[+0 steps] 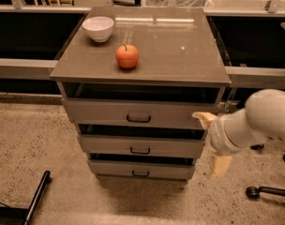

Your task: Open top drawer

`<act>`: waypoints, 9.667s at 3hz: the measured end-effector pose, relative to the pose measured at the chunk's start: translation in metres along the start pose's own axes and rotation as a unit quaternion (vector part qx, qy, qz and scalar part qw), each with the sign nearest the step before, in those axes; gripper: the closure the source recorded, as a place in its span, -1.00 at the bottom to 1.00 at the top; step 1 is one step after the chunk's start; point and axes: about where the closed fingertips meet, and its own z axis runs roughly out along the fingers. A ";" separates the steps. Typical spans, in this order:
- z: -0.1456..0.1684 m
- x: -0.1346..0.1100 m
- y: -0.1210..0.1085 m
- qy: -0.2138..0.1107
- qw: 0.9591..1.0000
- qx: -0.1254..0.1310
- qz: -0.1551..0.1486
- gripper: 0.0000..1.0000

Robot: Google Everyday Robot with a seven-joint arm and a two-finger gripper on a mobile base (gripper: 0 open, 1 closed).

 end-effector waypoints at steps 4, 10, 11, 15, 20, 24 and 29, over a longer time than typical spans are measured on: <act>0.101 0.056 -0.108 0.018 0.998 0.055 0.033 -1.00; 0.099 0.075 -0.109 0.053 0.997 -0.015 0.056 -0.32; 0.099 0.075 -0.109 0.053 0.997 -0.015 0.056 -0.77; 0.051 0.044 -0.080 0.057 0.990 -0.115 0.055 -0.19; 0.048 0.059 -0.091 0.070 0.986 -0.133 0.074 -1.00; 0.063 0.055 -0.062 0.069 0.980 -0.163 0.092 -0.24; 0.054 0.045 -0.056 0.057 0.979 -0.168 0.101 -1.00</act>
Offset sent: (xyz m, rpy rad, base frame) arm 0.1274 0.0066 -0.0508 -0.0051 -0.1105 -0.0520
